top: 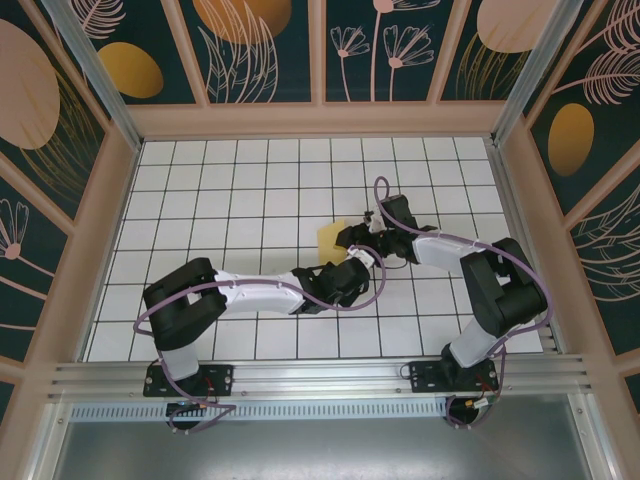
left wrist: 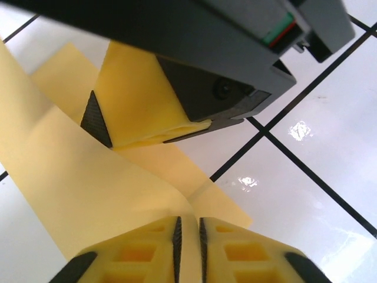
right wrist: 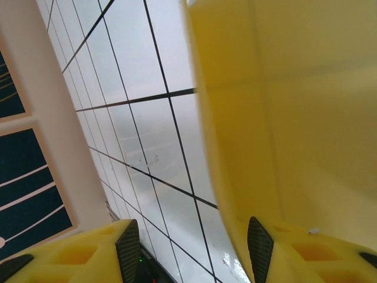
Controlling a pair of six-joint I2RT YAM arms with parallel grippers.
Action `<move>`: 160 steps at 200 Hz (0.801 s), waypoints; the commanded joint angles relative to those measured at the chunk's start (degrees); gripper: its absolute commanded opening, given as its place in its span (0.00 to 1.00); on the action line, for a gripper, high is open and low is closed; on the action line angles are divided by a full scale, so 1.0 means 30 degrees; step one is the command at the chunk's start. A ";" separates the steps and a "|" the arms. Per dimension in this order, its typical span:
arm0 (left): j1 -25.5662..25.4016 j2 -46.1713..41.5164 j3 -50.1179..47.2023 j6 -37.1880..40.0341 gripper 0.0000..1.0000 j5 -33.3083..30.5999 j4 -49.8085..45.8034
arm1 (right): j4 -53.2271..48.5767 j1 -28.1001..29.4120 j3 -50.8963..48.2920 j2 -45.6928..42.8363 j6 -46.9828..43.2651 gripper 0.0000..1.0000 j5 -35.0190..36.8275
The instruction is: Fold a paper plane with a square sheet of paper (fold left side to right side)
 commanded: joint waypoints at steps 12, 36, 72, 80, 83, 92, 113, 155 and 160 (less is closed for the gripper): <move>0.0063 -0.0818 -0.0235 -0.0328 0.08 0.0094 -0.0361 | -0.0693 0.0052 0.0501 -0.0218 -0.0552 0.55 0.0400; 0.0201 -0.0792 -0.0279 -0.0327 0.00 0.0485 -0.0362 | -0.0570 0.0034 0.0464 -0.0239 -0.0568 0.55 0.0315; 0.0728 -0.1057 -0.0396 -0.0440 0.00 0.1750 -0.0237 | -0.0687 -0.0121 0.0491 -0.0482 -0.0669 0.55 0.0487; 0.0901 -0.1193 -0.0493 -0.0473 0.00 0.2136 -0.0175 | -0.0711 -0.0276 0.0453 -0.0656 -0.0734 0.55 0.0576; 0.0980 -0.1241 -0.0553 -0.0488 0.00 0.2292 -0.0122 | -0.0710 -0.0343 0.0437 -0.0762 -0.0771 0.55 0.0600; 0.1241 -0.1472 -0.0743 -0.0550 0.00 0.2868 0.0053 | -0.0638 -0.0546 0.0352 -0.1074 -0.0809 0.56 0.0691; 0.1840 -0.1630 -0.1184 -0.0655 0.00 0.4326 0.0549 | -0.0357 -0.1049 0.0008 -0.2020 -0.0845 0.63 0.0957; 0.2780 -0.2730 -0.2552 -0.1197 0.00 0.6159 0.2033 | -0.0611 -0.1606 -0.1131 -0.3799 -0.1201 0.68 0.1114; 0.2920 -0.2819 -0.2713 -0.1288 0.00 0.6411 0.2294 | -0.0871 -0.1615 -0.1273 -0.3991 -0.1329 0.67 0.1308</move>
